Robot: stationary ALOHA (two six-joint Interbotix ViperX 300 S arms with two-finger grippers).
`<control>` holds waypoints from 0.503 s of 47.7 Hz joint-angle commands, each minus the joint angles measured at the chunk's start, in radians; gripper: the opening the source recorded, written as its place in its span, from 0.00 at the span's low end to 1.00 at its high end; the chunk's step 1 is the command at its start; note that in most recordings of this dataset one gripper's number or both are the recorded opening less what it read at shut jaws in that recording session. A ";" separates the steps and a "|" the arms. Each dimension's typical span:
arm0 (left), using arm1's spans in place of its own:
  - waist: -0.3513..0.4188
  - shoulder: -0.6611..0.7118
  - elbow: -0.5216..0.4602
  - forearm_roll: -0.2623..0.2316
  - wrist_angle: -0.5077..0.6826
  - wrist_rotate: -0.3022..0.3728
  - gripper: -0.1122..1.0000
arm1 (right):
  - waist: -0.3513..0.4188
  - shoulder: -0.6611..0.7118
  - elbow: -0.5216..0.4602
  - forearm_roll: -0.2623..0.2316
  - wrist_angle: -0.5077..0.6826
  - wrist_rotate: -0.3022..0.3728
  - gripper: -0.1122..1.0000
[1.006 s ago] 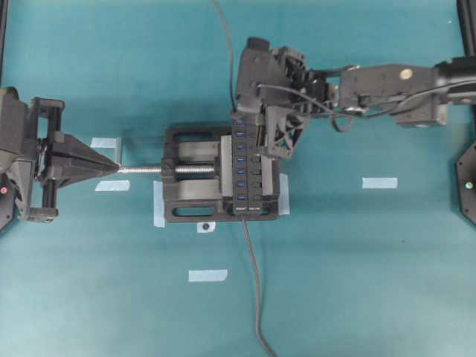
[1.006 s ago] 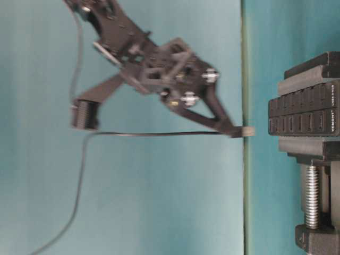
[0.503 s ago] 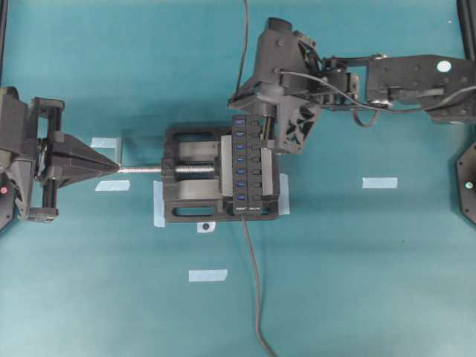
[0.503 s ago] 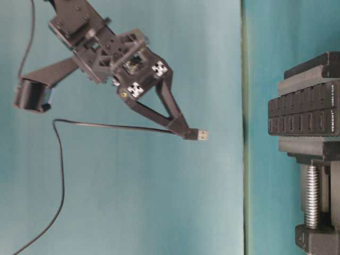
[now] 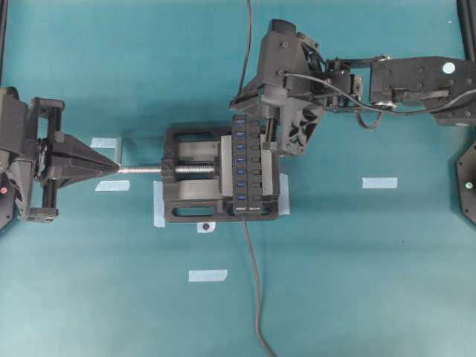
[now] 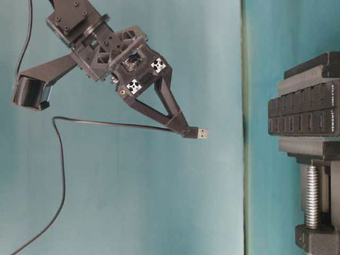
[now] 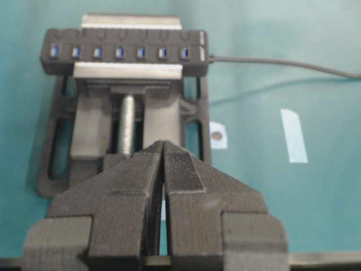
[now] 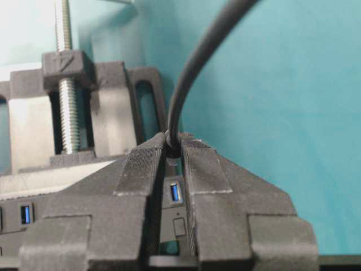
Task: Insert the USB into the center port of the fixed hub
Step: 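Pull the USB plug out of the end port with the right gripper, then carry the held plug over the hub's center port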
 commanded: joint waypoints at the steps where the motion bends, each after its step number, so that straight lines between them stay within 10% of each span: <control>1: 0.002 0.002 -0.026 0.002 -0.005 -0.002 0.10 | 0.006 -0.029 -0.006 0.002 -0.008 0.009 0.17; 24: 0.002 0.002 -0.026 0.002 -0.005 -0.002 0.10 | 0.063 -0.029 0.017 0.000 -0.008 0.054 0.17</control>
